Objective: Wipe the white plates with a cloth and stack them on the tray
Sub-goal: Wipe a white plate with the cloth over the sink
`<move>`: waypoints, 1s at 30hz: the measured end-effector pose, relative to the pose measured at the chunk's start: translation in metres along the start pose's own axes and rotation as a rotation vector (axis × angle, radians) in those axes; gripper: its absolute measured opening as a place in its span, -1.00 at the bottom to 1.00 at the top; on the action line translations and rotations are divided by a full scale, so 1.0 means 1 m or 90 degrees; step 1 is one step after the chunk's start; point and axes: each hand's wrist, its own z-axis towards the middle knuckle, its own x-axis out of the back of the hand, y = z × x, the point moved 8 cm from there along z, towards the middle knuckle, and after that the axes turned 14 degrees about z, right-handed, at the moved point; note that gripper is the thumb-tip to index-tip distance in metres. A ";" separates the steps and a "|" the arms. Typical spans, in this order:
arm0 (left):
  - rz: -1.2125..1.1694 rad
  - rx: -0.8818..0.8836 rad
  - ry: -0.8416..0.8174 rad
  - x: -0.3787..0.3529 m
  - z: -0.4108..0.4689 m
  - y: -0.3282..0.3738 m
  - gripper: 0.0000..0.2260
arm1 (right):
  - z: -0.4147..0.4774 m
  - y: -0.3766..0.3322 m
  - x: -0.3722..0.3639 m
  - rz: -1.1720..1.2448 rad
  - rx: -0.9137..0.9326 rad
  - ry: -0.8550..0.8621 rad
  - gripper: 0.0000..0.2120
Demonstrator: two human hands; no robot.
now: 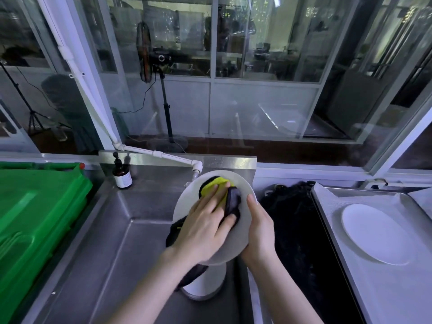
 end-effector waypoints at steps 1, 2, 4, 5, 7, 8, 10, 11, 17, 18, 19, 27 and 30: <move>0.009 -0.002 0.000 0.002 0.008 -0.007 -0.43 | -0.001 0.002 0.001 0.000 -0.012 0.001 -0.70; 0.025 0.001 0.002 0.003 0.014 -0.014 -0.43 | -0.002 0.003 0.002 0.004 -0.021 0.002 -0.70; 0.061 0.041 0.007 0.004 0.019 -0.032 -0.44 | -0.002 -0.001 0.005 0.010 -0.021 0.012 -0.71; 0.076 0.069 0.009 0.005 0.018 -0.041 -0.45 | -0.002 -0.007 0.007 0.011 -0.010 0.018 -0.72; 0.091 0.092 0.024 0.009 0.009 -0.046 -0.46 | 0.002 -0.017 0.009 0.014 0.016 0.029 -0.75; 0.096 0.081 0.030 0.011 0.001 -0.041 -0.47 | 0.005 -0.022 0.010 0.020 0.028 0.035 -0.76; 0.099 0.014 0.043 0.010 -0.017 -0.017 -0.49 | 0.008 -0.025 0.008 0.043 0.033 0.040 -0.74; 0.087 -0.026 0.045 0.007 -0.026 -0.003 -0.52 | 0.009 -0.023 0.006 0.051 0.028 0.039 -0.71; -0.013 -0.047 0.079 0.005 -0.010 0.023 -0.54 | 0.005 -0.010 -0.001 0.037 -0.003 -0.014 -0.65; -0.007 -0.050 0.084 0.008 0.001 0.020 -0.55 | 0.003 -0.010 -0.002 0.021 -0.001 -0.024 -0.66; 0.003 -0.045 0.087 0.010 0.012 0.015 -0.54 | 0.001 -0.009 -0.002 0.011 -0.004 -0.028 -0.68; -0.022 0.036 -0.270 0.002 0.060 -0.023 -0.27 | -0.011 -0.007 0.012 -0.112 -0.060 -0.064 -0.73; -0.119 0.038 -0.335 0.003 0.068 -0.035 -0.50 | -0.009 -0.014 0.016 -0.147 -0.066 -0.081 -0.72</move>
